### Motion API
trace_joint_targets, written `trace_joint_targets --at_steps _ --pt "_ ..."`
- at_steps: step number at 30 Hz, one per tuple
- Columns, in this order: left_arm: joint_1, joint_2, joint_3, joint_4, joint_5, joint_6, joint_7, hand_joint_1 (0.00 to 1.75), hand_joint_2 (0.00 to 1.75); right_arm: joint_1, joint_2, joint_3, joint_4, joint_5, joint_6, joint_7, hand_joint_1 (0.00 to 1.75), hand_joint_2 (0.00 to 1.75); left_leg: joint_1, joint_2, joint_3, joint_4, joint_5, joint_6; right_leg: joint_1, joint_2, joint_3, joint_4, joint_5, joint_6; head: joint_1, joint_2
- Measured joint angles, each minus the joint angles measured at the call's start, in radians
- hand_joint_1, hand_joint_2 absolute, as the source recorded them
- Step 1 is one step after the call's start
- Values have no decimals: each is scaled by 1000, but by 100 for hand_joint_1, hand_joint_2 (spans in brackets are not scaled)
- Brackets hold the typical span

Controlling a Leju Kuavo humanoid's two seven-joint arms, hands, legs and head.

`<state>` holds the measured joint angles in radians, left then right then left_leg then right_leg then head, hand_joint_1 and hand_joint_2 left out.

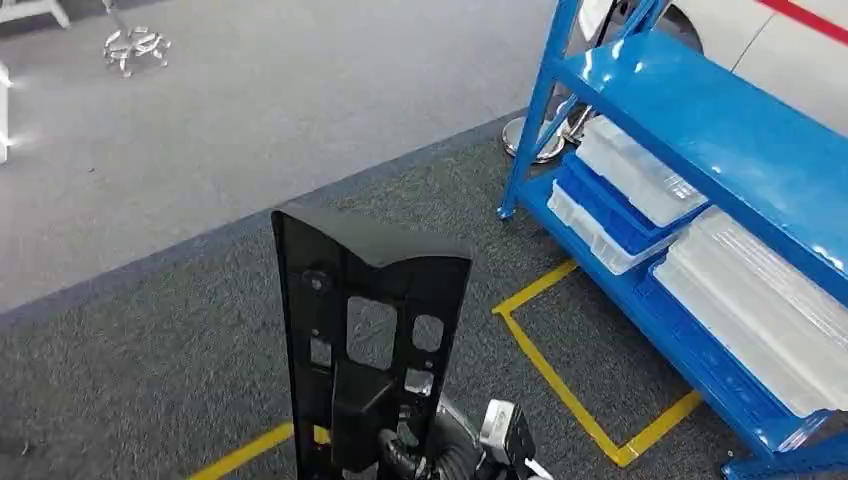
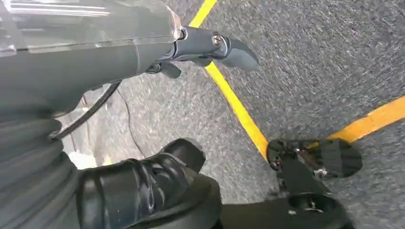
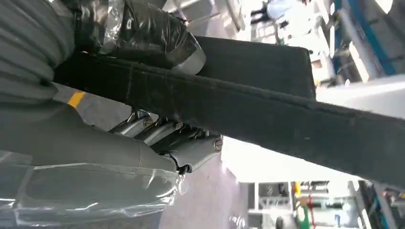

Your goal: Take the parts from the cabinet and place them on the table.

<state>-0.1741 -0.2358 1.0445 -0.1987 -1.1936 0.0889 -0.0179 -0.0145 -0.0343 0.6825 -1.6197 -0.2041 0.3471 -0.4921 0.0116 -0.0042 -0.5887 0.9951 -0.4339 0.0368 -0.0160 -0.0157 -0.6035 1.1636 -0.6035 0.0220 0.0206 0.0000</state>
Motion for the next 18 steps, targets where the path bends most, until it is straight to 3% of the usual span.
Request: trace_joint_targets --at_steps 1,2,3,4,6,7,8,10,11,12,14,15,17,18 --pt "-1 -2 0 0 4 0 0 0 175 3 -2 0 1 1 3 0 164 175 -1 -12 -2 0 1 1 0 10 -43 89 -38 2 0 0" --pt "0 -3 0 0 7 0 0 0 175 2 -4 0 2 1 8 0 164 175 -2 -25 -3 2 1 1 1 14 -75 151 -54 3 0 0" --pt "1 -3 1 0 10 0 0 0 175 2 -5 0 3 1 13 0 164 175 -2 -37 -3 3 1 1 1 15 -84 165 -43 3 0 0" --pt "0 -3 1 0 14 0 0 0 175 0 -5 0 4 1 15 0 164 175 -2 -50 -3 6 0 1 0 15 -71 133 -11 3 0 0" --pt "-2 -5 2 0 18 0 2 0 175 -9 -5 0 5 1 24 2 164 175 -1 -80 -3 17 -3 -5 -5 31 7 -37 89 -1 0 0" --pt "-3 -8 2 0 20 1 3 0 175 -15 -5 0 5 1 31 2 164 175 0 -91 -6 24 -6 -10 -9 69 38 -111 109 -2 0 0" --pt "-6 -10 3 0 26 2 3 0 175 -20 -4 0 8 1 35 3 164 175 -7 -100 -16 35 -9 -16 -10 110 44 -128 95 -2 0 0" --pt "-9 -10 3 0 35 8 3 0 175 -24 -3 0 10 -3 45 5 164 175 0 -118 -24 34 -5 -27 -4 93 41 -123 95 -4 -1 0" --pt "-6 -10 5 0 39 11 3 0 175 -31 -2 0 14 -8 53 5 164 175 3 -132 -26 29 0 -35 -1 82 41 -122 96 -12 -1 0" --pt "-5 -10 8 0 42 12 3 0 175 -37 2 2 15 -13 59 6 164 175 3 -143 -33 30 2 -40 -10 71 45 -129 101 -19 -1 0" --pt "-9 -11 11 0 53 13 11 0 175 -53 13 4 21 -23 72 10 164 175 -4 -49 -51 78 -33 -48 -11 44 47 -135 105 -32 -7 0" --pt "-15 -11 14 0 59 14 13 0 175 -59 18 6 25 -29 80 11 164 175 -2 -20 -85 148 -74 -53 -7 27 46 -135 104 -35 -8 0" --pt "-23 -11 24 0 70 18 18 0 175 -70 22 12 38 -38 92 16 164 175 2 -5 -161 307 -143 -61 -3 -8 46 -135 101 -40 -8 0" --pt "-23 -11 27 0 71 18 19 0 175 -76 24 15 43 -40 96 18 164 175 3 -3 -178 344 -147 -62 -3 -22 47 -134 100 -41 -8 0"
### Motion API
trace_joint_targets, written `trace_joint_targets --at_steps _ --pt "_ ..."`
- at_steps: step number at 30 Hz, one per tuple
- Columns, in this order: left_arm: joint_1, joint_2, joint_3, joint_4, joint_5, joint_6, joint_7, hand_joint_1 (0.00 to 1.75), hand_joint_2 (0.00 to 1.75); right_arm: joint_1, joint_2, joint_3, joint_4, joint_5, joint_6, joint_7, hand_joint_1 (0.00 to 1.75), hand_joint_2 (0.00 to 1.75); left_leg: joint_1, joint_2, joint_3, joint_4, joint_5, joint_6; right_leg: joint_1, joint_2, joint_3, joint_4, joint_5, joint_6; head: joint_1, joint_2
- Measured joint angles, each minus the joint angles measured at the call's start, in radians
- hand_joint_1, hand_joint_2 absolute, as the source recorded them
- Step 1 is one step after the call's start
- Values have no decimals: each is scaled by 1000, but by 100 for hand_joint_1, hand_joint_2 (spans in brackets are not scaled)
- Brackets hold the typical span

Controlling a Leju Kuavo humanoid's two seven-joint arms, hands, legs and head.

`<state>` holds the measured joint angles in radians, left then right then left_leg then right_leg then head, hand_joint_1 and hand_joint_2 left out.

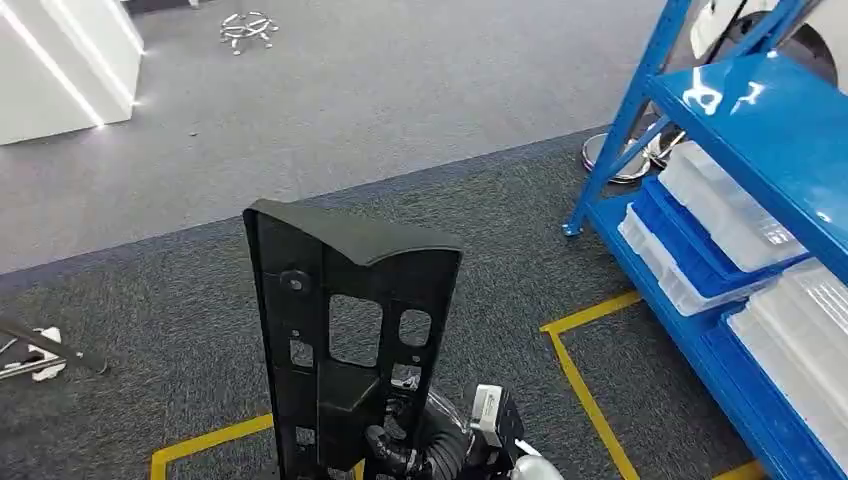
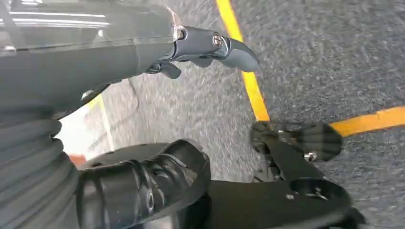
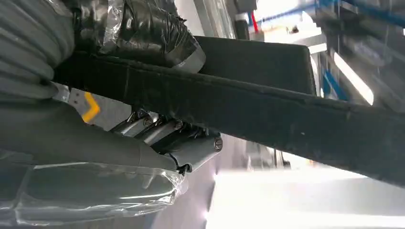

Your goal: Take the parts from the cabinet and place them on the table.

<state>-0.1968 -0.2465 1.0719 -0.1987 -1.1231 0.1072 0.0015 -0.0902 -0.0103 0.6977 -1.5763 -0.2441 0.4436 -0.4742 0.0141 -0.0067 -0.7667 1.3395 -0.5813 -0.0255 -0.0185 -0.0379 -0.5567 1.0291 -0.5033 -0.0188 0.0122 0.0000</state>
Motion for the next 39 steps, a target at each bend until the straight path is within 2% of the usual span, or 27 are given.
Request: trace_joint_targets --at_steps 1,3,4,5,9,10,11,12,14,15,16,18,19,20,21,24,25,26,27,28,30,31,32,34,35,36,39 --pt "1 0 1 0 2 0 2 0 175 -5 5 2 5 -3 4 1 164 175 0 2 8 -17 22 0 0 -14 1 0 -2 0 0 0" --pt "1 0 2 0 2 1 2 0 175 -15 13 7 12 -6 5 2 164 175 0 15 90 -170 105 5 1 -36 7 0 -6 2 0 0" --pt "-1 0 3 0 2 2 2 0 175 -19 18 8 13 -6 5 2 164 175 -3 42 139 -262 143 13 3 -45 12 0 -10 5 0 0" --pt "-3 0 5 0 2 3 2 0 175 -22 20 9 16 -7 5 2 164 175 -15 98 163 -310 132 23 7 -54 13 0 -13 10 1 0" --pt "-4 0 14 0 19 14 9 0 175 -37 28 17 30 -20 22 7 164 175 -22 54 155 -315 136 41 12 -86 20 -8 -14 25 0 0" --pt "-4 0 20 0 21 16 13 0 175 -46 34 20 32 -27 29 8 164 175 -5 40 167 -335 147 53 11 -73 19 -4 -23 34 0 0" --pt "-6 -2 24 0 29 18 17 0 175 -55 38 25 37 -34 36 11 164 175 -9 31 168 -340 149 55 9 -24 14 17 -40 35 2 0" --pt "-9 -2 26 0 33 21 18 0 175 -65 42 29 39 -44 45 11 164 175 -8 22 168 -340 151 61 6 15 -18 83 -81 33 1 0" --pt "-15 -2 31 0 42 27 18 0 175 -72 45 39 51 -57 57 20 164 175 -8 -3 168 -340 151 63 5 34 -94 240 -147 34 2 0" --pt "-15 -4 36 0 50 31 18 0 175 -74 46 44 61 -65 60 23 164 175 -8 -19 168 -338 151 64 5 36 -129 300 -158 36 2 0" --pt "-15 -4 42 0 54 33 18 0 175 -78 49 49 70 -70 64 24 164 175 -7 -34 168 -336 150 63 5 36 -139 303 -137 36 2 0" --pt "-15 -4 50 0 61 34 19 0 175 -89 57 54 81 -81 73 26 164 175 -5 -62 168 -326 146 58 1 40 -99 194 -52 36 2 0" --pt "-16 -5 51 0 63 34 19 0 175 -99 63 59 86 -86 79 27 164 175 -4 -76 168 -318 141 53 -3 58 -57 94 4 36 2 0" --pt "-17 -5 53 0 65 34 19 0 175 -108 65 63 91 -89 82 28 164 175 -2 -89 162 -310 136 48 -11 121 -34 42 4 36 3 0" --pt "-21 -5 55 0 69 34 19 0 175 -113 69 66 97 -96 87 30 164 175 -9 -98 153 -296 133 42 -10 135 -32 22 5 37 2 0" --pt "-21 -5 66 0 82 48 13 0 175 -136 86 71 122 -133 107 51 164 175 3 -127 145 -309 143 21 -1 108 -34 30 8 22 2 0" --pt "-21 -4 72 0 83 48 13 0 175 -147 96 74 130 -144 113 58 164 175 3 -132 139 -305 141 16 -10 95 -30 19 12 13 1 0" --pt "-22 -4 74 0 84 48 14 0 175 -154 104 75 137 -151 115 62 164 175 3 -95 137 -291 134 15 -8 84 -26 17 14 9 1 0" --pt "-25 -4 74 0 84 48 16 0 175 -159 114 79 145 -158 118 64 164 175 -2 -43 114 -243 103 10 -5 69 -22 13 13 1 -5 0" --pt "-30 -4 74 0 83 45 18 0 175 -161 118 82 153 -160 121 65 164 175 -2 -18 76 -168 64 5 -2 52 -21 13 12 -2 -4 0" --pt "-32 -4 75 0 82 45 18 0 175 -162 120 85 170 -161 126 71 164 175 -1 -1 -1 -17 6 1 4 18 -21 13 9 -6 -4 0" --pt "-31 -4 75 0 82 45 19 0 175 -162 120 86 177 -161 126 71 164 175 -1 1 -12 3 11 1 5 5 -20 13 8 -7 -4 0" --pt "-28 -4 75 0 82 45 20 0 175 -163 121 87 182 -161 126 71 164 175 -1 2 4 -28 38 3 6 -8 -19 13 6 -7 -4 0" --pt "-26 -4 76 0 82 45 20 0 175 -167 128 89 191 -161 127 71 164 175 -3 14 93 -194 124 12 8 -28 -12 13 1 -5 -4 0" --pt "-27 -3 76 0 81 45 20 0 175 -170 131 90 195 -162 127 71 164 175 -7 45 140 -278 154 21 9 -36 -8 13 -2 -3 -4 0" --pt "-31 -2 76 0 81 45 20 0 175 -172 134 90 197 -162 127 71 164 175 -23 81 157 -308 135 30 15 -45 -7 12 -5 1 -3 0" --pt "-30 0 76 0 81 45 20 0 175 -174 137 91 206 -163 128 71 164 175 -25 47 151 -313 141 39 13 -67 1 3 -5 15 -4 0"
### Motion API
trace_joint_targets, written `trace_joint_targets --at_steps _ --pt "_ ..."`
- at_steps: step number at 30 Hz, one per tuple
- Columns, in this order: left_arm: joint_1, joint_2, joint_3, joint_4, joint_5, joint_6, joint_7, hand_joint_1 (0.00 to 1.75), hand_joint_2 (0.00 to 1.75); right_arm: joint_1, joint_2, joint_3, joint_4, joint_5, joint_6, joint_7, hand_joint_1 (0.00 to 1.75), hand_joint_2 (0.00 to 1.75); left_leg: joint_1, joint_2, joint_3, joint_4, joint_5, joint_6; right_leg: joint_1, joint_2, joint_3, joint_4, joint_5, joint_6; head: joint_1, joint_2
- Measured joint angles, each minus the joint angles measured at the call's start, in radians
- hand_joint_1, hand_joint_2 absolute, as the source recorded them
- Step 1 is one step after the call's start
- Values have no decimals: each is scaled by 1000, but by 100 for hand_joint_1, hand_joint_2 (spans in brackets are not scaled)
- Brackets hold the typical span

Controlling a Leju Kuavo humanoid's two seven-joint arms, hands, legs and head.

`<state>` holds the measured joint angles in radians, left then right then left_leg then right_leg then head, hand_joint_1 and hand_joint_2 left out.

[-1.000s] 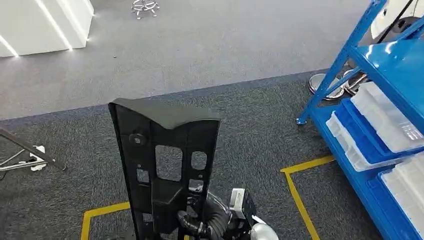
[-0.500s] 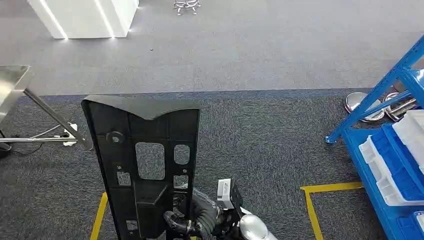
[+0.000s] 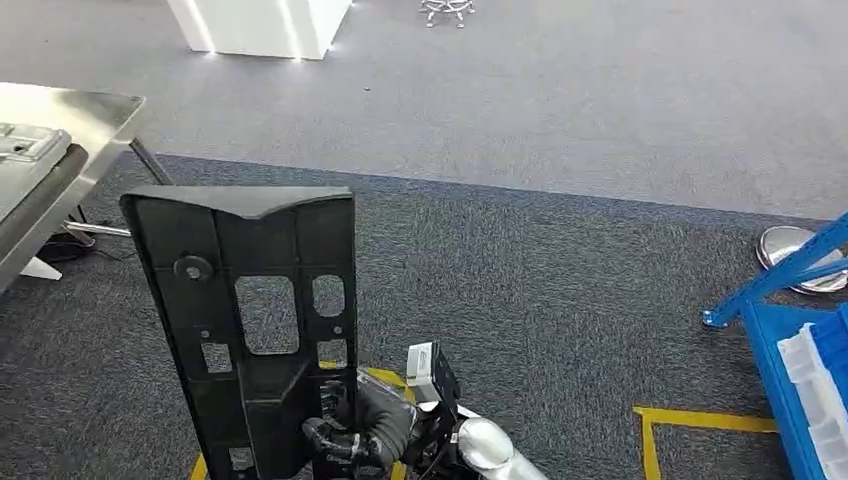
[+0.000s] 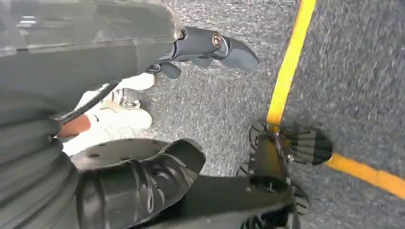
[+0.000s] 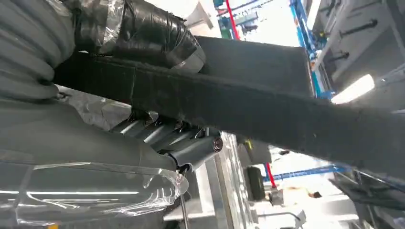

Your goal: Take the parts from the cabinet and place them on the table.

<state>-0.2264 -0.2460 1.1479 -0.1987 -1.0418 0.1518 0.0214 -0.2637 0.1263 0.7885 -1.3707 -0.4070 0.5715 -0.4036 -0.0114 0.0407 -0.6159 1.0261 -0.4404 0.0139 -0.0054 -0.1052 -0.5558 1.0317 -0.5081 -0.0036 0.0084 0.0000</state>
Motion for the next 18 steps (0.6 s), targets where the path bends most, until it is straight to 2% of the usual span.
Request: trace_joint_targets --at_steps 1,2,3,4,5,6,7,8,9,10,11,12,13,14,16,17,18 --pt "0 1 0 0 0 0 0 0 175 -1 3 0 1 0 0 0 164 175 2 -11 6 -14 5 8 2 -8 6 -3 -3 7 0 0" --pt "2 0 0 0 0 0 0 0 175 -3 3 0 3 0 0 0 164 175 14 -19 15 -25 13 13 -2 28 2 10 -12 13 1 0" --pt "0 0 0 0 0 0 0 0 175 -5 5 0 4 -2 1 -1 164 175 15 -29 17 -29 16 17 -3 71 -16 49 -40 13 0 0" --pt "-2 0 0 0 0 0 0 0 175 -5 5 0 5 -3 1 -1 164 175 15 -37 16 -29 16 21 -4 93 -50 120 -78 13 2 0" --pt "-4 0 0 0 0 0 0 0 175 -4 4 0 9 -3 0 0 164 175 14 -49 17 -29 15 22 -4 101 -92 205 -116 14 2 0" --pt "-4 0 0 0 0 0 0 0 175 -2 2 0 13 -3 0 0 164 175 14 -60 16 -28 15 22 -4 104 -129 271 -137 16 2 0" --pt "-2 0 0 0 -2 0 0 0 175 -2 0 0 17 -3 0 0 164 175 13 -75 16 -27 15 22 -4 104 -155 311 -135 17 1 0" --pt "0 0 0 0 -3 0 0 0 175 -2 0 0 19 -4 0 0 164 175 14 -87 16 -25 14 21 -5 104 -154 294 -109 17 2 0" --pt "0 0 0 0 -8 -1 0 0 175 -2 0 0 20 -4 0 0 164 175 14 -102 16 -21 13 19 -7 105 -131 234 -64 17 1 0" --pt "0 0 0 0 -11 -1 0 0 175 -2 0 0 20 -5 0 0 164 175 16 -117 17 -14 9 15 -10 111 -90 144 -11 16 2 0" --pt "1 0 0 0 -15 -1 -2 0 175 -2 0 0 20 -5 0 -1 164 175 17 -128 16 -7 5 11 -13 129 -52 60 30 15 2 0" --pt "3 0 -1 0 -21 -2 -5 0 175 -2 -2 0 21 -5 -3 -2 164 175 17 -136 11 -1 2 6 -17 175 -38 31 9 15 1 0" --pt "4 0 -3 0 -28 -4 -10 0 175 2 -2 0 18 -4 -8 -5 164 175 16 -148 4 8 -1 1 -15 168 -38 22 17 13 1 0" --pt "7 0 -4 0 -34 -8 -10 0 175 9 -5 0 16 -1 -15 -10 164 175 16 -152 3 5 2 -4 -11 161 -39 23 18 10 1 0" --pt "20 0 -9 0 -51 -18 -9 0 175 30 -11 0 3 15 -31 -23 164 175 22 -164 2 -2 4 -15 -5 146 -33 22 19 -3 1 0" --pt "26 2 -13 0 -55 -18 -10 0 175 40 -13 0 -4 22 -37 -32 164 175 23 -166 -1 3 -1 -19 -14 131 -28 10 25 -13 1 0" --pt "31 1 -17 0 -60 -18 -15 0 175 48 -17 0 -8 30 -39 -40 164 175 18 -111 -9 31 -19 -23 -12 124 -22 5 25 -17 -1 0"
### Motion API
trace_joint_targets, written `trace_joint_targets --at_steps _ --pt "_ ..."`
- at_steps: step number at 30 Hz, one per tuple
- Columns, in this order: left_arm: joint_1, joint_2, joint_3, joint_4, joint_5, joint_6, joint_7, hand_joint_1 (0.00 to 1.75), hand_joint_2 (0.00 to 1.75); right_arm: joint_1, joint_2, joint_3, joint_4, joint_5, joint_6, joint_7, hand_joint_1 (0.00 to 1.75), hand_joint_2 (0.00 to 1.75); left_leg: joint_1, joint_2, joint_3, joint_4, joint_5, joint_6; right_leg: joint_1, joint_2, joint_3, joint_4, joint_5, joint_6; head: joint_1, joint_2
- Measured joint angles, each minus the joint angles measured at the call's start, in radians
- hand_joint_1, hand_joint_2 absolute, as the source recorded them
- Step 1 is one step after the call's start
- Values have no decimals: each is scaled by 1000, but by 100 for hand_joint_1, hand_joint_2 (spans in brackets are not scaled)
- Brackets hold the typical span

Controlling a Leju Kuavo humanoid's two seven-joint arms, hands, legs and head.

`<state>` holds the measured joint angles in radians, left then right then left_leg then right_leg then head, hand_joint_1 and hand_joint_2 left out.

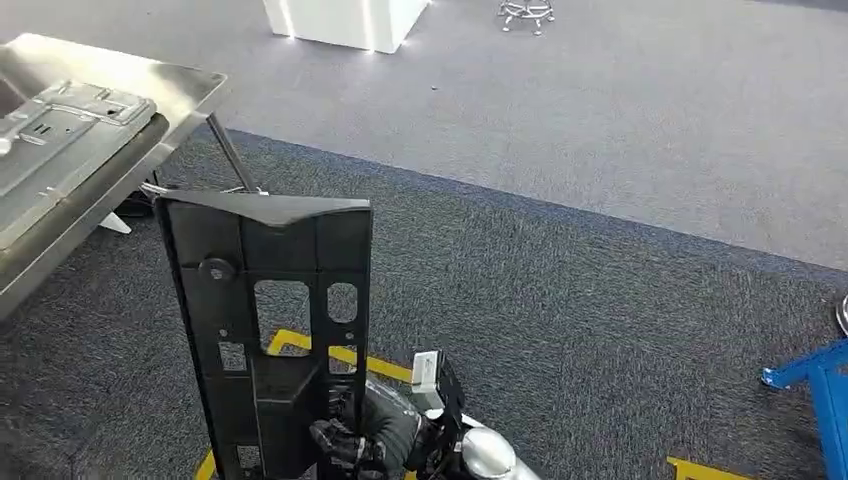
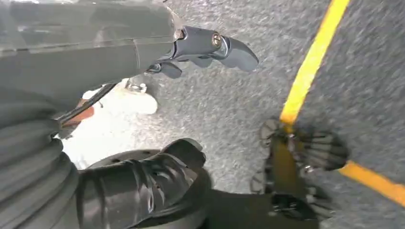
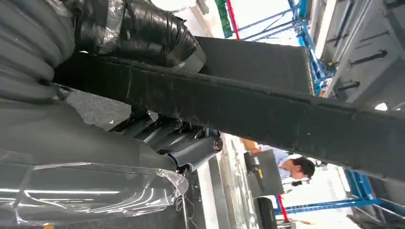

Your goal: Take the parts from the cabinet and place them on the table.

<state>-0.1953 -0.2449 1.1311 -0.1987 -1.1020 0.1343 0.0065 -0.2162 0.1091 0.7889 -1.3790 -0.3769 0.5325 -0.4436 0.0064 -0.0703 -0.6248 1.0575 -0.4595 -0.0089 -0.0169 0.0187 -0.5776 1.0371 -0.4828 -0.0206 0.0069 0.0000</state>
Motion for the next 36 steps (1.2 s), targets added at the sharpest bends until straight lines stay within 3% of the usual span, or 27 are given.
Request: trace_joint_targets --at_steps 2,4,5,6,8,9,10,13,14,15,16,17,18,20,21,22,23,24,25,28,29,30,31,32,33,35,36 --pt "2 0 -13 0 -18 -7 -10 0 175 14 -9 0 -11 15 -16 -16 164 175 3 52 -60 123 -67 -8 5 -23 1 -1 -2 -8 -4 0" --pt "7 0 -26 0 -37 -18 -11 0 175 40 -24 -4 -23 31 -35 -28 164 175 6 64 -131 262 -119 -13 8 -53 2 -1 -6 -11 -4 0" --pt "12 0 -35 0 -44 -19 -11 0 175 51 -35 -7 -29 37 -35 -32 164 175 7 65 -140 279 -115 -13 8 -64 2 -1 -7 -11 -4 0" --pt "17 0 -39 0 -46 -20 -9 0 175 58 -42 -8 -34 39 -35 -32 164 175 7 66 -119 238 -82 -11 9 -76 3 -1 -9 -9 -4 0" --pt "17 1 -46 0 -52 -20 -7 0 175 62 -47 -14 -46 44 -39 -32 164 175 5 88 -27 65 4 -1 11 -95 10 -1 -13 -7 -4 0" --pt "13 3 -51 0 -55 -20 -7 0 175 62 -47 -19 -51 47 -41 -32 164 175 -2 135 17 -17 24 8 13 -103 14 -1 -15 -4 -4 0" --pt "6 5 -58 0 -57 -21 -7 0 175 62 -48 -23 -56 48 -43 -32 164 175 -16 154 24 -32 10 14 19 -112 15 -1 -19 3 -4 0" --pt "2 10 -65 0 -58 -21 -6 0 175 62 -51 -32 -62 53 -49 -33 164 175 -20 120 16 -35 14 27 15 -138 22 -6 -20 16 -4 0" --pt "2 13 -66 0 -59 -21 -5 0 175 62 -51 -34 -66 54 -51 -32 164 175 -18 105 27 -50 19 36 17 -150 30 -9 -24 25 -4 0" --pt "5 13 -68 0 -63 -23 -3 0 175 63 -53 -38 -73 55 -53 -32 164 175 -10 92 39 -62 28 39 10 -117 29 5 -34 31 -3 0" --pt "4 13 -71 0 -65 -27 -3 0 175 63 -53 -42 -79 55 -53 -34 164 175 -7 82 42 -67 30 45 11 -65 10 43 -63 32 -2 0" --pt "1 13 -72 0 -65 -30 -3 0 175 65 -55 -47 -82 56 -53 -34 164 175 -7 76 41 -67 33 51 9 -37 -17 100 -95 32 -2 0" --pt "-2 13 -76 0 -67 -36 -3 0 175 70 -60 -53 -83 56 -56 -34 164 175 -7 60 41 -66 32 53 9 -22 -65 195 -137 33 -2 0" --pt "0 13 -82 0 -69 -38 1 0 175 79 -67 -60 -83 57 -59 -32 164 175 -7 34 40 -63 32 53 9 -18 -127 299 -161 35 -2 0" --pt "2 14 -84 0 -70 -39 3 0 175 80 -69 -61 -83 58 -60 -32 164 175 -7 20 40 -61 30 52 8 -18 -131 293 -137 37 -2 0" --pt "3 14 -85 0 -73 -41 5 0 175 80 -69 -63 -85 59 -63 -30 164 175 -6 6 40 -58 29 50 5 -18 -112 240 -91 38 -2 0" --pt "2 15 -86 0 -74 -44 6 0 175 80 -69 -66 -91 61 -68 -28 164 175 -5 -9 40 -51 26 46 1 -13 -74 152 -36 39 -2 0" --pt "2 15 -87 0 -74 -46 6 0 175 79 -69 -69 -96 63 -68 -27 164 175 -4 -21 38 -41 20 41 -4 7 -38 70 8 41 -2 0" --pt "1 15 -88 0 -74 -47 8 0 175 78 -69 -72 -98 63 -68 -26 164 175 -3 -23 32 -33 15 38 -7 36 -21 33 2 39 -2 0" --pt "3 16 -88 0 -74 -48 12 0 175 79 -69 -76 -100 55 -66 -19 164 175 -4 -39 21 -25 12 21 0 34 -25 23 0 27 -2 0" --pt "6 16 -88 0 -73 -47 13 0 175 78 -67 -77 -100 50 -65 -16 164 175 0 -42 20 -28 14 13 4 31 -23 23 3 18 -3 0" --pt "6 18 -88 0 -72 -45 15 0 175 78 -64 -77 -100 47 -65 -14 164 175 1 -37 17 -21 8 9 -5 22 -18 10 9 8 -3 0" --pt "5 18 -88 0 -71 -45 15 0 175 78 -64 -78 -100 47 -65 -13 164 175 -2 2 11 -1 -6 5 -3 17 -14 6 10 4 -3 0" --pt "2 17 -88 0 -69 -43 16 0 175 78 -62 -78 -100 46 -64 -13 164 175 -2 33 -13 48 -38 1 -3 11 -13 4 11 -1 -4 0" --pt "-2 17 -88 0 -67 -43 17 0 175 79 -61 -78 -100 46 -64 -13 164 175 0 51 -53 129 -81 -4 -1 2 -14 4 11 -2 -3 0" --pt "-2 17 -88 0 -66 -42 18 0 175 82 -62 -79 -99 46 -64 -12 164 175 5 61 -118 259 -129 -10 2 -14 -16 5 9 -4 -4 0" --pt "-1 17 -88 0 -65 -41 20 0 175 82 -61 -79 -98 46 -64 -12 164 175 6 63 -125 272 -122 -10 3 -19 -16 5 8 -4 -4 0"
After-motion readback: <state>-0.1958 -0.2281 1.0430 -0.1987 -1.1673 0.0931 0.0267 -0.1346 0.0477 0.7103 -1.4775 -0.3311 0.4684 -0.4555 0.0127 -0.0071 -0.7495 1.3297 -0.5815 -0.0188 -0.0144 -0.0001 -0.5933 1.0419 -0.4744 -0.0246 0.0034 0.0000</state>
